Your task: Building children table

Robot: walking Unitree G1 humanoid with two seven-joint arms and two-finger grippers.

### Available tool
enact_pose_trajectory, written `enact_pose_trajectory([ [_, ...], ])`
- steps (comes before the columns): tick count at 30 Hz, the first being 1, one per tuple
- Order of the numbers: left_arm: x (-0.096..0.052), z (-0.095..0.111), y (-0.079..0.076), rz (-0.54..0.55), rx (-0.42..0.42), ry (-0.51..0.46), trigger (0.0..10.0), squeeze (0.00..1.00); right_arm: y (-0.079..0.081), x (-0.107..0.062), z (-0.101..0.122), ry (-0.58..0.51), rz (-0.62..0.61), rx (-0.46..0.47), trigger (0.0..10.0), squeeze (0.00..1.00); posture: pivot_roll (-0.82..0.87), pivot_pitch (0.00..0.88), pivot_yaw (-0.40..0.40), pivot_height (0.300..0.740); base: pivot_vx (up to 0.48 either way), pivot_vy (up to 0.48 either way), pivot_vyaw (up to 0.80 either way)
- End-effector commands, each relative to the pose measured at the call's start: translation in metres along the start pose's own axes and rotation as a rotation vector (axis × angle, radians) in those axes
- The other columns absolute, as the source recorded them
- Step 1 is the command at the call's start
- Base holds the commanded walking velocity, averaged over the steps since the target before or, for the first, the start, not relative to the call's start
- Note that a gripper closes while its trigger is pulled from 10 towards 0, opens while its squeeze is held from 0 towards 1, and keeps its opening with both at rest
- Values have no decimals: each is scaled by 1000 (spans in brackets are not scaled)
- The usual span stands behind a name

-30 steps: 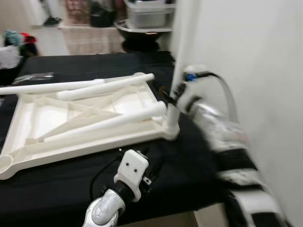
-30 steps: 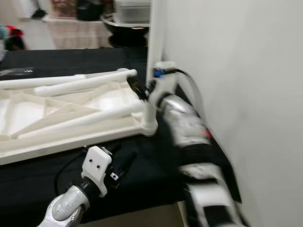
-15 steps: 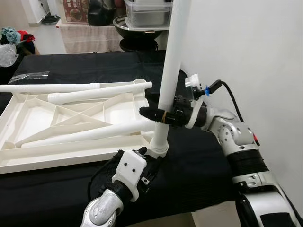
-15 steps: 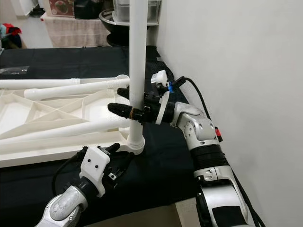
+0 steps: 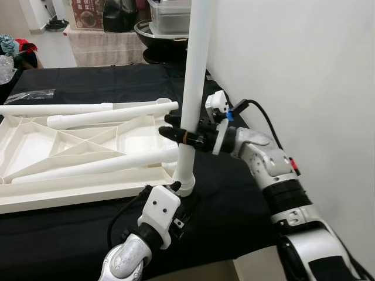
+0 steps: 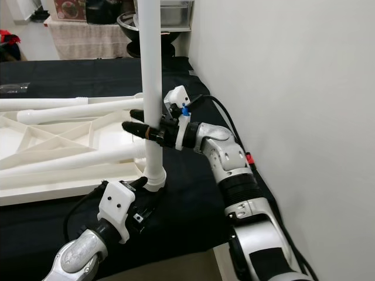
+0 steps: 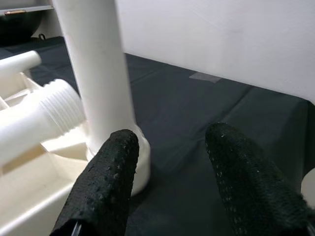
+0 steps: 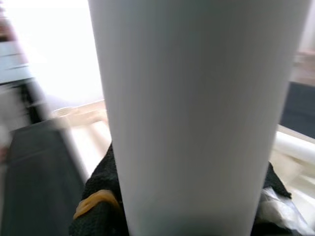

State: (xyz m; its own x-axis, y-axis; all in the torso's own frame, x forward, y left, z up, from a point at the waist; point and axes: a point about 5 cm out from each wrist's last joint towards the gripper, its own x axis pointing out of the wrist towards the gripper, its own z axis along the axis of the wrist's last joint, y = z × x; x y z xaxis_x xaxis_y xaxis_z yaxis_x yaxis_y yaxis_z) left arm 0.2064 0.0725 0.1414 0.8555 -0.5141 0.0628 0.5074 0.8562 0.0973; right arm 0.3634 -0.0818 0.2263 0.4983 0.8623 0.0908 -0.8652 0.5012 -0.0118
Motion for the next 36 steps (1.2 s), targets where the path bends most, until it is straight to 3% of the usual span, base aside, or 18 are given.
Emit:
enact_pose_trajectory([
  [1,1,-2,0,1,1,12,10000,0,-22,-5,5,-25,-280,6,0,0,41,41,-86,740,0,0,0],
  [3,1,-2,1,3,2,12,10000,0,-29,-6,3,-17,-421,37,0,0,39,42,-84,740,0,0,0],
  [4,1,-2,2,4,3,12,10000,0,-41,-14,-7,17,-666,92,0,0,34,43,-82,740,0,0,0],
  [5,1,-2,2,4,3,12,10000,0,-41,-14,-7,17,-666,92,0,0,34,43,-82,740,0,0,0],
  [7,2,-3,1,-1,6,13,10000,0,-55,-46,-27,99,-1184,137,0,0,36,38,-84,740,0,0,0],
  [9,2,-3,1,-1,6,13,10000,0,-55,-46,-27,99,-1184,137,0,0,36,38,-84,740,0,0,0],
  [10,3,-3,1,-1,6,13,10000,0,-54,-56,-32,117,-1328,140,0,0,35,39,-83,740,0,0,0],
  [12,3,-2,1,1,6,11,10000,0,-50,-58,-32,109,-1398,150,0,0,33,45,-80,740,0,0,0],
  [16,4,-2,2,3,6,9,10000,0,-40,-48,-26,63,-1423,149,0,0,31,46,-80,740,0,0,0],
  [17,4,-2,2,3,4,9,10000,0,-34,-32,-20,31,-1340,149,10000,0,25,46,-80,740,0,0,0],
  [21,4,-2,1,2,2,10,10000,0,-24,-8,-12,-26,-1174,144,10000,0,25,44,-81,740,0,0,0],
  [22,5,-2,1,2,2,10,10000,0,-20,-1,-7,-60,-1120,116,10000,1000,25,44,-81,740,0,0,0],
  [25,5,-3,1,3,1,10,10000,0,-16,4,1,-111,-994,73,10000,1000,24,49,-83,740,0,0,0],
  [26,5,-3,1,3,0,9,10000,0,-16,6,2,-108,-930,62,10000,290,24,49,-83,740,0,0,0],
  [27,5,-2,1,3,-1,9,10000,0,-16,8,-1,-78,-805,78,10000,0,23,50,-85,740,0,0,0],
  [28,6,-2,1,2,-3,9,10000,0,-14,7,-5,-52,-638,109,10000,0,18,49,-86,740,0,0,0],
  [31,6,-2,1,2,-5,8,10000,0,-12,6,-7,-40,-526,135,10000,0,18,49,-86,740,0,0,0],
  [36,7,-2,-1,-8,-7,6,10000,0,9,-23,-12,-7,73,188,10000,0,26,50,-85,740,0,0,0],
])
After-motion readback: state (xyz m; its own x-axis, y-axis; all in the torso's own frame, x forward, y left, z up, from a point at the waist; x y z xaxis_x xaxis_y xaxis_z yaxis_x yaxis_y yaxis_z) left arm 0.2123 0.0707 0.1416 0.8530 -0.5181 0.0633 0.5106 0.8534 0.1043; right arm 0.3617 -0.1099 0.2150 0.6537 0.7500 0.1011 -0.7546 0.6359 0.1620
